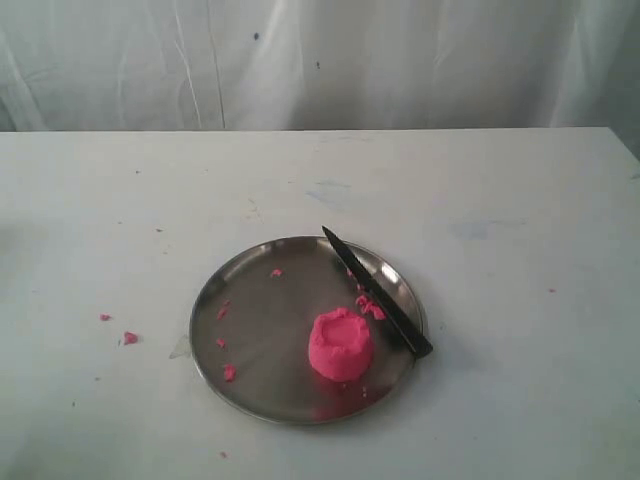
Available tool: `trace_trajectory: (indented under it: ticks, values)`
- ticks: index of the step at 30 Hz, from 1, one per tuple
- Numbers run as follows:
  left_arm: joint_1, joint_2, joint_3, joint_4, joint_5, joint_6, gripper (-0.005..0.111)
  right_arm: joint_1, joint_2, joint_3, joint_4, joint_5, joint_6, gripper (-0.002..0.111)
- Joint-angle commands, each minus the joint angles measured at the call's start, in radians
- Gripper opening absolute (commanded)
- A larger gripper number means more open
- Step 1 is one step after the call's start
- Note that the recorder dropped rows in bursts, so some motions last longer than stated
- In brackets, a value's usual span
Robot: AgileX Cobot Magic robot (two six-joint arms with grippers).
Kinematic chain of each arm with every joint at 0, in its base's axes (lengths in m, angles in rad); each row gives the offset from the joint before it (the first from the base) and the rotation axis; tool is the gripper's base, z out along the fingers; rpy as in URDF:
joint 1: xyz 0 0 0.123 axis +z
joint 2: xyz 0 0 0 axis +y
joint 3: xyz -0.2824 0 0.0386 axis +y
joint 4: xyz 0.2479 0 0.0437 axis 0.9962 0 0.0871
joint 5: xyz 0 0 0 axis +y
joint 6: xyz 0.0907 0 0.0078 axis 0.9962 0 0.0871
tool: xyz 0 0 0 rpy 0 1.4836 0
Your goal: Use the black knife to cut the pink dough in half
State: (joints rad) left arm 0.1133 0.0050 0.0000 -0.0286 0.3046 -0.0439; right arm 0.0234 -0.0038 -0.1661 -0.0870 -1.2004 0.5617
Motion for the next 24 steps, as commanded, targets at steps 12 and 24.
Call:
trace_trajectory:
  ticks: [12, 24]
  values:
    - [0.004, -0.005, 0.0, -0.008, 0.005, -0.005, 0.0, 0.006, 0.004, -0.297, -0.701, 0.809, -0.907, 0.001]
    - [0.004, -0.005, 0.0, -0.008, 0.005, -0.005, 0.0, 0.106, 0.29, -0.127, -0.696, 1.091, -0.689, 0.001]
